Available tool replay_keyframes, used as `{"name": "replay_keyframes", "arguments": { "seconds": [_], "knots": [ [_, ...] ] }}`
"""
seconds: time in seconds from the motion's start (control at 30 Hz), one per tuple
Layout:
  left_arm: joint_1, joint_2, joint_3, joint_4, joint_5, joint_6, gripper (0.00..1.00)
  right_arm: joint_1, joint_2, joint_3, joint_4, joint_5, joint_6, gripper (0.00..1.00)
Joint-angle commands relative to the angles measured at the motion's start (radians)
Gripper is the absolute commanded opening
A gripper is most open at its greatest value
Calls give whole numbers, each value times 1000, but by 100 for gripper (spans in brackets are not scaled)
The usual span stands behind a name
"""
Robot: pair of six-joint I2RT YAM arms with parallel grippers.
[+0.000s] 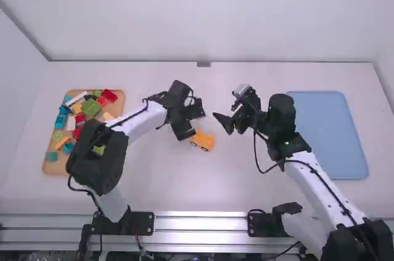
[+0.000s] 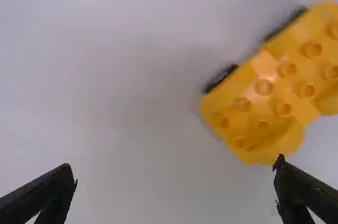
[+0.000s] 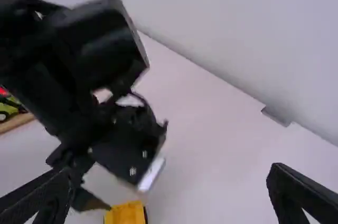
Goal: Assemble lego blocks to make yellow taxi
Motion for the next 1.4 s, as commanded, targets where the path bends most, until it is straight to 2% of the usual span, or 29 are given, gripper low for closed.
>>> {"name": "replay_keyframes", "arguments": {
  "seconds": [0.0, 0.03, 0.13, 0.2, 0.47, 0.67, 0.8, 1.0, 1.13, 1.37],
  "knots": [
    [87, -102, 24, 5, 63, -153, 99, 3, 62, 74, 3, -40, 0, 98],
    [145, -133, 24, 27, 101, -256, 99, 14, 111, 111, -2, -42, -1, 98],
    [234, -161, 24, 42, 154, -370, 99, 44, 175, 168, -25, -36, -39, 98],
    [337, -178, 24, 40, 186, -469, 99, 84, 246, 245, -76, -35, -102, 98],
    [631, -180, 24, -10, 182, -867, 99, 191, 449, 516, -307, 84, -215, 98],
    [799, -180, 24, -74, 182, -987, 99, 252, 574, 670, -397, 66, -282, 98],
    [878, -179, 24, -115, 142, -1041, 99, 291, 647, 751, -415, 65, -282, 98],
    [966, -179, 24, -222, -159, -1354, 99, 358, 743, 881, -481, 59, -334, 98],
    [996, -179, 24, -280, -214, -1490, 99, 393, 778, 956, -533, 61, -364, 98],
    [1070, -186, 24, -341, -234, -1522, 99, 440, 803, 1019, -557, 58, -394, 98]
  ]
}}
